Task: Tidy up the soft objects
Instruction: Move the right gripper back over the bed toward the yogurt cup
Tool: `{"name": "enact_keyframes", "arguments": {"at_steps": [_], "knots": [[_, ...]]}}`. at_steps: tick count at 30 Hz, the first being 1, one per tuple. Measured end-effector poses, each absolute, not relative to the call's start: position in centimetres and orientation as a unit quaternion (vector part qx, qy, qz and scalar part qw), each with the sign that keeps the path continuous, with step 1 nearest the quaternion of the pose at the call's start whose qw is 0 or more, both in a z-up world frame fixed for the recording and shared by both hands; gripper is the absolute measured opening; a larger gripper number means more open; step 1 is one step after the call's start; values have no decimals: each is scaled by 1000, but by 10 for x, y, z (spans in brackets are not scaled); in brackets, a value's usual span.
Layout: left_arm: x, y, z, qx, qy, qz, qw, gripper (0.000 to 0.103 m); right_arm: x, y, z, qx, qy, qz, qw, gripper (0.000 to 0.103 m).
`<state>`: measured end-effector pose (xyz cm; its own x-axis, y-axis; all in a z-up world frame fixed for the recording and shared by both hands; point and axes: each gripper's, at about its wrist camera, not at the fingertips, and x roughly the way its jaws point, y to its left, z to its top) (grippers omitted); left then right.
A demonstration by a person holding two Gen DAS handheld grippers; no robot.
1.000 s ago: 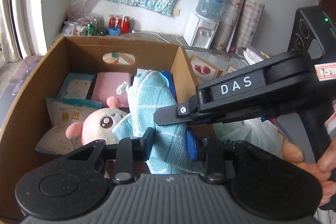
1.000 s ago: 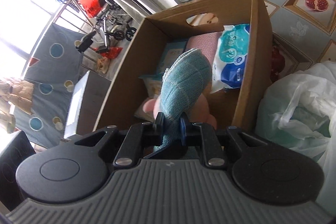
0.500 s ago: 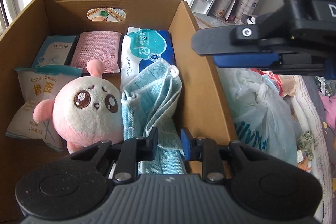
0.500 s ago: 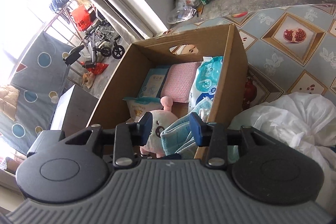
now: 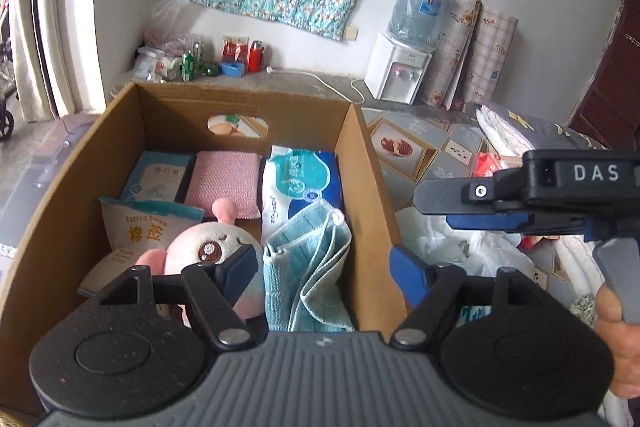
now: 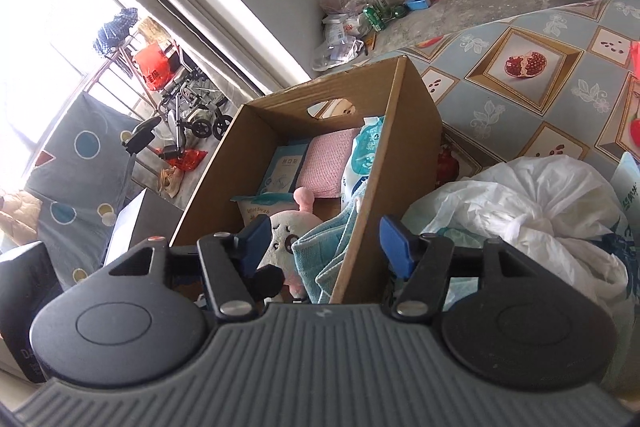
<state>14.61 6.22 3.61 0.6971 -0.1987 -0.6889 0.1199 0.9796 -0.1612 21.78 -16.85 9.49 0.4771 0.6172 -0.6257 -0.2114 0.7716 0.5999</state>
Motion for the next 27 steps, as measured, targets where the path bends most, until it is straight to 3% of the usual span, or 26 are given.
{"name": "enact_keyframes", "arguments": {"at_steps": [2,9,17,27], "knots": [[134,55,48,-41,358,-88,929,85,209,-177,99,225,437,244,836,72],[97,26,81,-23,304,-114,945,91,171,-227,129,198,398,213,870,80],[70,-9,86,-29,289,-157,944,91,122,-305,151,173,369,145,901,82],[79,-79,59,7,293,-190,937,91,115,-366,126,193,400,104,890,82]]}}
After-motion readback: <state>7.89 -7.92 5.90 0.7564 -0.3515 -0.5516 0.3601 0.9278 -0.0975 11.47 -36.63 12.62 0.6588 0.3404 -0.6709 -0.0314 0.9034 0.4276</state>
